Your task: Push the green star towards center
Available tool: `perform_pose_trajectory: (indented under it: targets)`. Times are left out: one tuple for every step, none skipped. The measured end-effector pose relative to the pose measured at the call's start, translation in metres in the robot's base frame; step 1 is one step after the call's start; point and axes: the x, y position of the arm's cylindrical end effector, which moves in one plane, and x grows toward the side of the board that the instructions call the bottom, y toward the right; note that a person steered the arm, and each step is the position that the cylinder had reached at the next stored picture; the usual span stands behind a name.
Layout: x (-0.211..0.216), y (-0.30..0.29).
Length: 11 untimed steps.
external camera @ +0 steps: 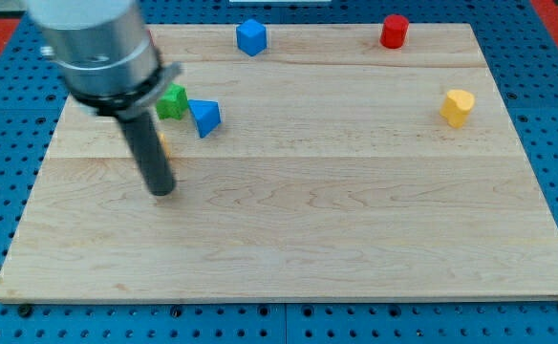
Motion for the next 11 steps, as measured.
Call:
perform_pose_trajectory:
  targets:
    - [-0.028, -0.018]
    - [-0.057, -0.08]
    - [-0.027, -0.099]
    - [-0.074, -0.145]
    - [-0.117, -0.162]
    - [-0.134, -0.153]
    - [-0.139, -0.097]
    - [-0.14, -0.051]
    - [-0.14, -0.01]
    - [-0.134, 0.018]
    - [-0.113, 0.065]
